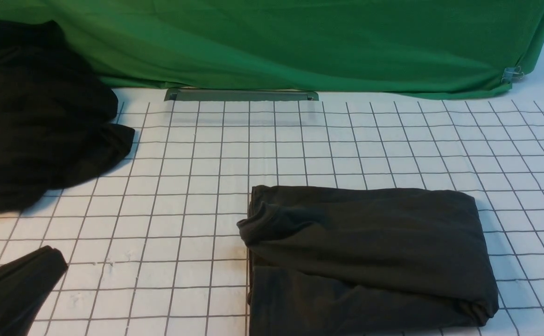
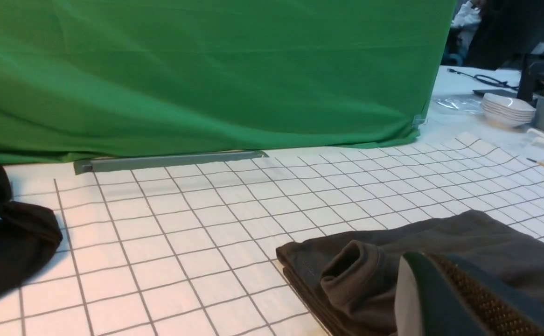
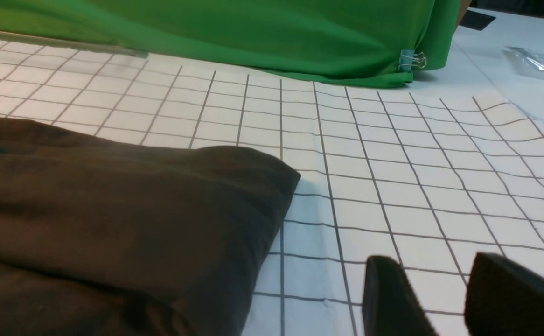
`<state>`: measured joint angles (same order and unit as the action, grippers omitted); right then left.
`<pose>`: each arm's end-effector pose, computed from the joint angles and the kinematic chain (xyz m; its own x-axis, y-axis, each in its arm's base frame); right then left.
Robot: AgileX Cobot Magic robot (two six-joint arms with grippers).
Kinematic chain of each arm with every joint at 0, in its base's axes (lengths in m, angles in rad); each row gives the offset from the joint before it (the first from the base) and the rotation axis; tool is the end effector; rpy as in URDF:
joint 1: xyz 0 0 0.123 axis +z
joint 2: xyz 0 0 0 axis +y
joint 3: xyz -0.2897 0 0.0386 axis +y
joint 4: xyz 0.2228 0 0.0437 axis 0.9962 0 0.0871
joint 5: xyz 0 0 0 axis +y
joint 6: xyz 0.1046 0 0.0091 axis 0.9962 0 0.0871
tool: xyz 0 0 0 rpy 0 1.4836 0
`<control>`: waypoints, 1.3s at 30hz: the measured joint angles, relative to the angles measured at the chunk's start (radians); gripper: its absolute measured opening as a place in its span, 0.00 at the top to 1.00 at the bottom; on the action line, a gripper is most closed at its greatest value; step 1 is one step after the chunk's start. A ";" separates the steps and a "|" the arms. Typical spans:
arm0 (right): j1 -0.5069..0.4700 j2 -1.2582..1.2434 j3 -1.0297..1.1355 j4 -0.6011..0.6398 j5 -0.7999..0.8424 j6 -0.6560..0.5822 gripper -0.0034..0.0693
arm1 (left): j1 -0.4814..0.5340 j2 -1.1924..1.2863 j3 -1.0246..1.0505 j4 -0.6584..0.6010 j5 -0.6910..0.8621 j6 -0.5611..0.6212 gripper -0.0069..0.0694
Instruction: Fold a long-sleeved shirt over a white checkered tablecloth.
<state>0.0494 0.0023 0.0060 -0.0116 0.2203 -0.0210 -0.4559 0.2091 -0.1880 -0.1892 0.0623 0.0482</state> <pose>0.0375 0.0016 0.1893 -0.1392 -0.0392 -0.9895 -0.0514 0.9982 -0.0323 0.0473 -0.0246 0.2604 -0.0588 -0.1273 -0.9901 0.4469 0.8835 -0.1401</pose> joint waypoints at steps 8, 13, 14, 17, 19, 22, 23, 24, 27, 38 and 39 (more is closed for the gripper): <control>0.000 0.000 0.000 0.000 0.001 0.001 0.62 | 0.149 -0.114 0.055 0.042 -0.001 -0.078 0.91; 0.000 0.000 0.000 0.000 0.001 0.001 0.62 | 0.371 -0.197 0.128 0.108 -0.007 -0.152 0.91; 0.000 0.000 0.000 0.000 0.001 0.001 0.62 | 0.431 -0.203 0.156 0.118 -0.014 -0.167 0.91; 0.000 0.000 0.000 0.000 0.001 0.001 0.62 | 0.536 -0.207 0.190 0.129 -0.013 -0.177 0.91; 0.000 0.000 0.000 0.000 0.002 0.001 0.62 | 0.569 -0.207 0.193 0.152 0.004 -0.179 0.91; 0.000 0.000 0.000 0.000 0.002 0.001 0.62 | 0.576 -0.208 0.194 0.208 0.096 -0.179 0.91; 0.000 0.000 0.000 0.000 0.002 0.001 0.62 | 0.575 -0.208 0.194 0.212 0.103 -0.179 0.91; 0.000 0.000 0.000 0.000 0.002 0.001 0.62 | 0.573 -0.208 0.194 0.219 0.129 -0.179 0.91; 0.000 0.000 0.000 0.000 0.002 0.001 0.62 | 0.545 -0.208 0.195 0.237 0.172 -0.178 0.91; 0.000 0.000 0.000 0.000 0.002 0.002 0.62 | 0.447 -0.208 0.195 0.237 0.179 -0.178 0.90; 0.000 0.000 0.000 0.000 0.002 0.002 0.62 | 0.447 -0.208 0.195 0.237 0.179 -0.178 0.90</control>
<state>0.0494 0.0023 0.0060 -0.0116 0.2223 -0.0186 -0.0093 0.0009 0.0068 0.0474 0.2413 -0.1300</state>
